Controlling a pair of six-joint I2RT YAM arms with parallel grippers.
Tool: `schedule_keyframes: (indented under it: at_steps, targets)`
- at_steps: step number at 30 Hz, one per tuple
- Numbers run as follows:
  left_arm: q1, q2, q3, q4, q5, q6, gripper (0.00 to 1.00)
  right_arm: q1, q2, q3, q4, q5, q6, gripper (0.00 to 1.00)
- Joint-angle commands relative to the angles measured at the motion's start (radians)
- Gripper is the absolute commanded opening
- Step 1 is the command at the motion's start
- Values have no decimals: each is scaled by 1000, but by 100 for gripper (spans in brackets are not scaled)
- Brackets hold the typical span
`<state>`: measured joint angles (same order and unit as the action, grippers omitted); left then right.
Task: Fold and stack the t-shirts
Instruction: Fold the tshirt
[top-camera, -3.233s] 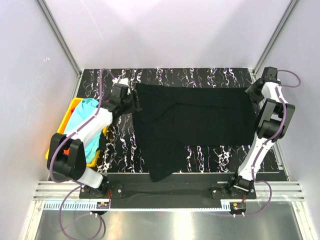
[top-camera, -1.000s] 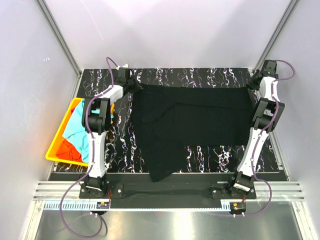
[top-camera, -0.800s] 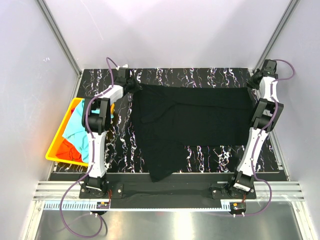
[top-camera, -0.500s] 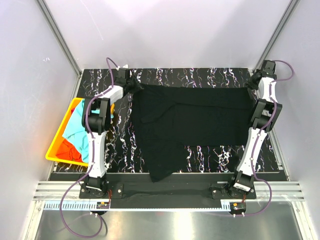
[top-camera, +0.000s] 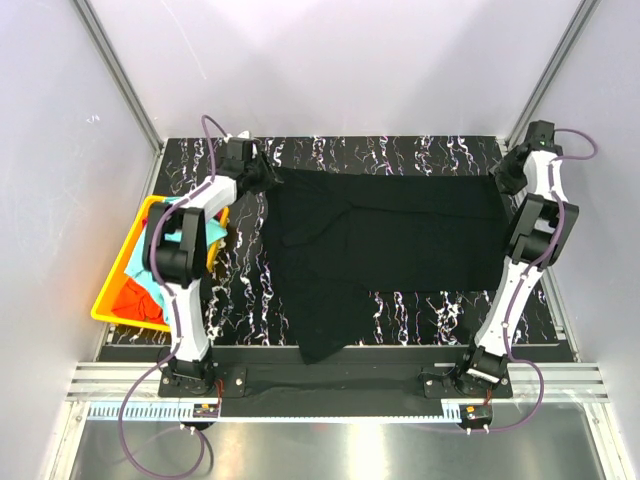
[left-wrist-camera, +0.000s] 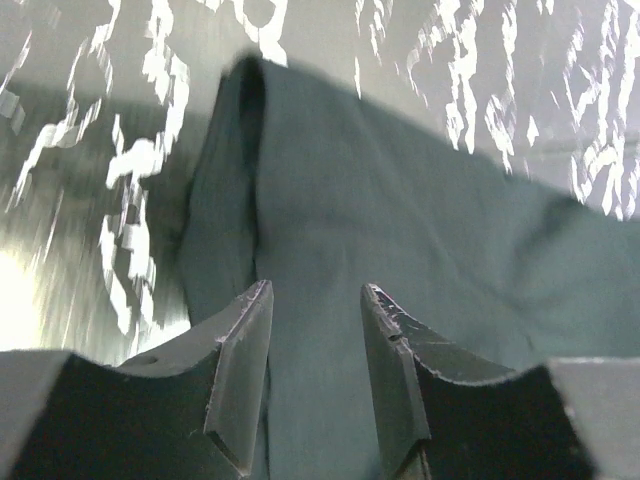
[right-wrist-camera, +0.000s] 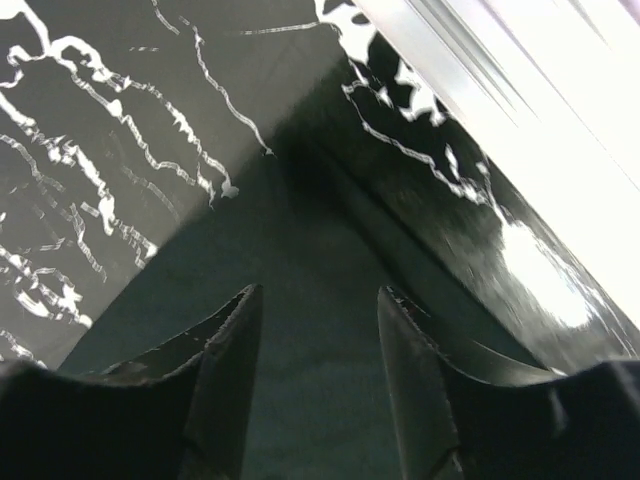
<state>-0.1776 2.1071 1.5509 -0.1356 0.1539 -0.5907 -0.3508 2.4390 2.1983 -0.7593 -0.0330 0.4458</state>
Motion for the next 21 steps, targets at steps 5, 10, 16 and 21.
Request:
schedule_keyframes:
  at_steps: [5,10,16,21]
  targets:
    - [-63,-251,-179,-94,-36,23,43,4,-164,-83,-18,-13,37,59]
    - [-97,-321,-300,-140,-57,-27,46,3,-224,-159,-15,-61,28,60]
    - [-105,-328,-328,-177,-44,-3,53,-2,-290,-255,-6,-61,-30,66]
    - [-105,-309,-356,-176,27,-14,52,-13,-324,-319,15,-74,-27,67]
